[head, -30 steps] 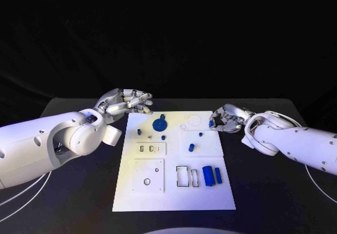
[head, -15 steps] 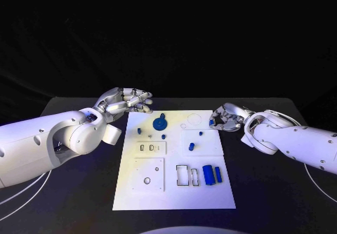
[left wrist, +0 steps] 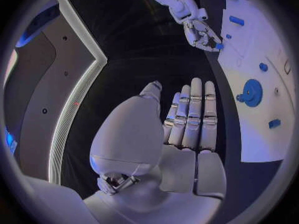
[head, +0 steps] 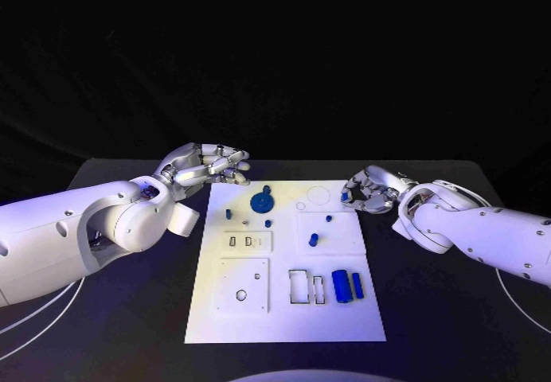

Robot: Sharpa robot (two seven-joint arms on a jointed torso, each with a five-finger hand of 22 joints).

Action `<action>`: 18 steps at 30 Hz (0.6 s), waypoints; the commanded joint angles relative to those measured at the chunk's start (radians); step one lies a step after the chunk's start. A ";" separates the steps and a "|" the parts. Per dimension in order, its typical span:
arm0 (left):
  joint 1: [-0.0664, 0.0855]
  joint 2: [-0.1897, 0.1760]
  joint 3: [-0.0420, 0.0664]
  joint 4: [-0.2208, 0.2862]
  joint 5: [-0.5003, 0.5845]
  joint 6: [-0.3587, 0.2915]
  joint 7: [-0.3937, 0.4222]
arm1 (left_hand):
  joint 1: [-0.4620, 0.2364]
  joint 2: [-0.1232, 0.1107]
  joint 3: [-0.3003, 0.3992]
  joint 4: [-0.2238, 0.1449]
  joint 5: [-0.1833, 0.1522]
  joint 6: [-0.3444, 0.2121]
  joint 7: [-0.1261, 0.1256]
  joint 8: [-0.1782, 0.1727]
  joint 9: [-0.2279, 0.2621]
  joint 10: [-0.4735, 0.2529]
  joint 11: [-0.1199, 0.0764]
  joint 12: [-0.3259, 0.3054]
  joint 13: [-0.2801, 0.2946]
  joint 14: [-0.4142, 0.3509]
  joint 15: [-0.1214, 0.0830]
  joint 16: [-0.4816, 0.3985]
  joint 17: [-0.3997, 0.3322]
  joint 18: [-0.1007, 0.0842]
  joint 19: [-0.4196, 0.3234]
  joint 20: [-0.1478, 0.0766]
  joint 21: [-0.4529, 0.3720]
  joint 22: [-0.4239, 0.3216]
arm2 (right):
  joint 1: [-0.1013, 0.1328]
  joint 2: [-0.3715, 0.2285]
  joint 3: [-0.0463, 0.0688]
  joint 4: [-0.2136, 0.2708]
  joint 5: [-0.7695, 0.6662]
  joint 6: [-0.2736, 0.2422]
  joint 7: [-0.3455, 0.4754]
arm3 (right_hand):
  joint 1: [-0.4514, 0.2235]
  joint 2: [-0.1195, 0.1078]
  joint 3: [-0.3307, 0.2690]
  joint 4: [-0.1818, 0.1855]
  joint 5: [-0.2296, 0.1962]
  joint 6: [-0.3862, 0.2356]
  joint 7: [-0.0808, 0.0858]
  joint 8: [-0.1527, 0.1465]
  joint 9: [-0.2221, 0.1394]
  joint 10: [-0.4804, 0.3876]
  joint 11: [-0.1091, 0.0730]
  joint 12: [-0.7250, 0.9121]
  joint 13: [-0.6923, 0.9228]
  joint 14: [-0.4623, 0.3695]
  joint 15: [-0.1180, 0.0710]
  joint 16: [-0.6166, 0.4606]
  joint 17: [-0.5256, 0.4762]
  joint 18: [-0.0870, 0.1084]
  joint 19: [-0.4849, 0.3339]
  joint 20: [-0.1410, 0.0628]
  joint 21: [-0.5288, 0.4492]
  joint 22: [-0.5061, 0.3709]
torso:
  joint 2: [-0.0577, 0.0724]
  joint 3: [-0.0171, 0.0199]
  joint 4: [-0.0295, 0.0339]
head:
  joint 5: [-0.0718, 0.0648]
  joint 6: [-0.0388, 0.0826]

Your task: Assemble the parts on the task board

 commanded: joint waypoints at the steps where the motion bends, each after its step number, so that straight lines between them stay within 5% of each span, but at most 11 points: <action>1: 0.000 0.000 0.001 0.002 -0.002 0.016 0.004 | 0.001 0.010 0.001 -0.003 -0.006 -0.009 0.004 -0.004 0.001 0.000 0.005 -0.006 0.001 -0.008 -0.002 -0.004 0.001 0.011 -0.003 0.002 -0.005 -0.001 | -0.001 -0.006 0.000 0.023 -0.010 -0.068 -0.015 | 0.000 0.006 0.007 -0.002 -0.001 0.005 -0.002 0.002 0.000 0.002 -0.003 0.004 0.108 0.104 -0.007 0.004 0.263 -0.006 0.005 -0.008 0.005 0.135 | -0.002 -0.0010 -0.0005 | 0.000 0.000; 12: 0.000 0.002 0.000 -0.008 -0.004 0.015 0.003 | 0.001 0.010 0.000 -0.003 -0.006 -0.010 0.004 -0.005 0.002 0.001 0.005 -0.007 0.002 -0.009 -0.002 -0.004 0.004 0.012 -0.003 0.003 -0.006 -0.002 | 0.005 -0.014 0.001 0.188 -0.006 -0.132 -0.170 | -0.015 0.006 0.021 0.001 0.010 -0.001 0.000 -0.002 0.000 -0.003 -0.002 -0.002 0.101 0.104 -0.008 0.004 0.263 -0.005 0.004 -0.010 0.001 0.133 | -0.009 -0.0064 0.0011 | 0.004 0.002; 18: 0.000 0.008 0.000 -0.026 0.006 0.011 0.000 | 0.001 0.010 0.000 -0.003 -0.006 -0.010 0.004 -0.005 0.002 0.001 0.005 -0.007 0.002 -0.009 -0.002 -0.004 0.004 0.012 -0.003 0.003 -0.006 -0.002 | 0.005 0.031 0.001 0.283 -0.078 -0.112 -0.258 | -0.019 0.004 0.035 -0.004 0.025 -0.007 0.002 -0.005 0.000 -0.005 -0.002 -0.005 0.098 0.104 -0.008 0.004 0.263 -0.004 0.001 -0.010 -0.005 0.129 | -0.016 -0.0089 0.0028 | 0.015 0.000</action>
